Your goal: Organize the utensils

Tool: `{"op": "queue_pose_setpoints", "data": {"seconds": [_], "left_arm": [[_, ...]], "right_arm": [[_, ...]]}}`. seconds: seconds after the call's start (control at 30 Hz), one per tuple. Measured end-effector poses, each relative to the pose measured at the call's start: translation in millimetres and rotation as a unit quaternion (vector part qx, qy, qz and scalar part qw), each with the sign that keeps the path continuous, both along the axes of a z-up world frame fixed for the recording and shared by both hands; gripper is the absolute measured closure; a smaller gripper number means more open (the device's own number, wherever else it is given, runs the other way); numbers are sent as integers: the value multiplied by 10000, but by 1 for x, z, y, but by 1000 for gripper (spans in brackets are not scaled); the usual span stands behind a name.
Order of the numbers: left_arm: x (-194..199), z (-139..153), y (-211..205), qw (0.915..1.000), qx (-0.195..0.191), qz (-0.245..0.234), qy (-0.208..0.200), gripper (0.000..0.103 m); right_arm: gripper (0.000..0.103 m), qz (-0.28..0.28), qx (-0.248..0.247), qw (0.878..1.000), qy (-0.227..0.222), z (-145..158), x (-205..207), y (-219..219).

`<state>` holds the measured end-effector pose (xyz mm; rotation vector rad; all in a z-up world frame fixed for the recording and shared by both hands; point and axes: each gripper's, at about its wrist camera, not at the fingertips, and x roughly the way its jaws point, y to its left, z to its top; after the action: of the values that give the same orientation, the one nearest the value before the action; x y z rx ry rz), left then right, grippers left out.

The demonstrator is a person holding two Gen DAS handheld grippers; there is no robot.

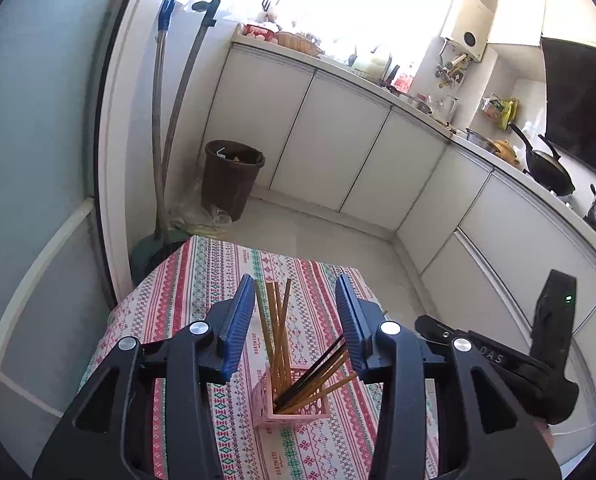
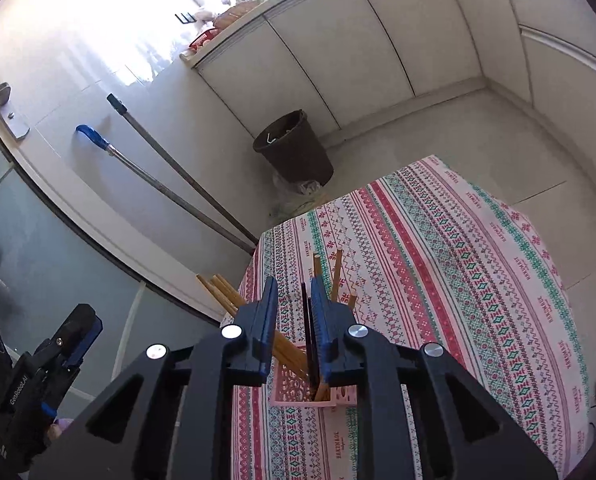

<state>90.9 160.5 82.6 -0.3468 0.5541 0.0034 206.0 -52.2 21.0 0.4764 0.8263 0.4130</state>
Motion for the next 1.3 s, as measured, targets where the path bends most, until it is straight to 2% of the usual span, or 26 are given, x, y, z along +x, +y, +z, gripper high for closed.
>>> {"op": "queue_pose_setpoints", "data": {"seconds": [0.13, 0.23, 0.3, 0.33, 0.4, 0.53, 0.57, 0.6, 0.67, 0.73, 0.83, 0.93, 1.07, 1.3], "left_arm": [[-8, 0, -25, 9985, 544, 52, -79, 53], [-16, -4, -42, 9955, 928, 141, -156, 41], [-22, -5, -51, 9934, 1079, 324, -225, 24], [-25, -6, -55, 9926, 1132, 345, -267, 21], [-31, -6, -66, 9890, 1372, 423, -348, 6], [-46, -10, -81, 9759, 1895, 926, -569, 7], [-51, -11, -83, 9731, 1951, 1017, -690, 7], [-56, -11, -86, 9713, 1977, 1032, -833, 7], [-65, -13, -92, 9699, 1993, 976, -1002, 7], [-70, -17, -96, 9745, 1826, 889, -953, 7], [-65, -27, -103, 9834, 1667, 525, -485, 7], [-61, -35, -110, 9815, 1827, 462, -343, 7], [-61, -38, -111, 9815, 1810, 516, -361, 7], [-56, -43, -116, 9810, 1873, 434, -251, 7]], "right_arm": [[83, -43, -484, 9984, -289, 10, -20, 1], [77, -126, -787, 9957, -482, 15, -36, 1], [71, -174, -977, 9932, -614, 18, -46, 1], [69, -215, -1079, 9917, -671, 19, -51, 0], [65, -362, -1325, 9877, -752, 21, -61, -3], [36, -836, -1623, 9797, -829, 21, -79, -18], [27, -1022, -1684, 9761, -913, 21, -86, -24], [23, -1150, -1715, 9736, -972, 21, -90, -28], [6, -1401, -1770, 9676, -1131, 19, -102, -39], [6, -1474, -1912, 9634, -1162, 14, -111, -45], [6, -1537, -1978, 9634, -954, 7, -116, -53], [6, -1607, -2151, 9575, -1053, 6, -123, -55], [6, -1692, -2315, 9517, -1099, 5, -124, -58], [6, -1624, -2261, 9559, -939, -2, -119, -62]]}}
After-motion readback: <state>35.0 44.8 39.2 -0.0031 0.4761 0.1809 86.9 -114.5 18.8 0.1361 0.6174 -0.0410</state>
